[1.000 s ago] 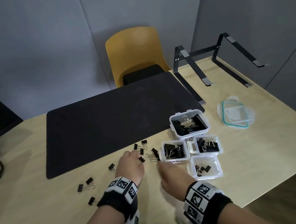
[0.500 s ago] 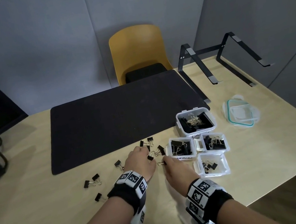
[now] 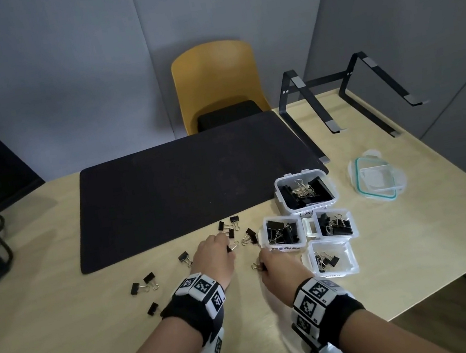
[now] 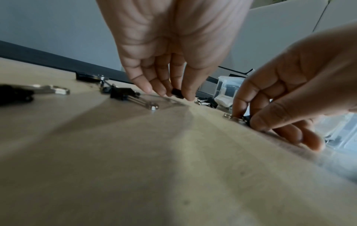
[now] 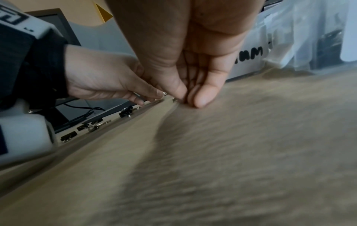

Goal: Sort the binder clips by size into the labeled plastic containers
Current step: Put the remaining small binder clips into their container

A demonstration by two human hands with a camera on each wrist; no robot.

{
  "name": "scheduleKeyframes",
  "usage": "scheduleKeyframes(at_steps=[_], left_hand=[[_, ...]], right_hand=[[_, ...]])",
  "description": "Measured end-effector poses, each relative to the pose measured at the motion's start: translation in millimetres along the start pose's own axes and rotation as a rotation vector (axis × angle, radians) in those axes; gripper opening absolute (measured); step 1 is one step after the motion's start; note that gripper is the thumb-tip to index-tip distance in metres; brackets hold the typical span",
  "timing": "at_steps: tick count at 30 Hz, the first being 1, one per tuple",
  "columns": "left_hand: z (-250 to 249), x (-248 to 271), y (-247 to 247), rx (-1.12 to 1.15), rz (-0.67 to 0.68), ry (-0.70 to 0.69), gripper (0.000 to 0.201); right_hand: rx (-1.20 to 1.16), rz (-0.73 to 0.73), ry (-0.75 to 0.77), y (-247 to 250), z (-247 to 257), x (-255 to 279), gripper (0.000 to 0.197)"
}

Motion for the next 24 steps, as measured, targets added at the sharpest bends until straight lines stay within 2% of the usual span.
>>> scheduleKeyframes(at_steps=[3, 8, 14, 20, 24], left_hand=[[-2, 6, 4, 0.084, -0.008, 0.001, 0.027], [-19, 17, 9, 0.163, -0.025, -0.041, 0.030], [-54, 27, 12, 0.195, -0.037, -0.141, 0.027], [-84, 40, 0, 0.187, -0.006, -0.192, 0.031], [-99, 47, -8, 0.174, 0.014, -0.218, 0.029]], right_hand=[[-0.019, 0.005, -0.007, 8, 0, 4, 0.021], [-0.089, -0.069, -0.013, 39, -4, 9, 0.018], [-0.094, -0.151, -0.051, 76, -33, 29, 0.015], [-0.047, -0.140, -0.118, 92, -82, 54, 0.016], [-0.050, -0.085, -0.080, 92, -96, 64, 0.025]])
Point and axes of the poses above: each hand's wrist, its own x-axis away from the middle knuckle, its own y-axis out of the back of the hand, z = x × y, the point moved 8 cm from there along -x, towards the middle knuckle, and after that the axes turned 8 degrees about y, right-handed, at the moved point
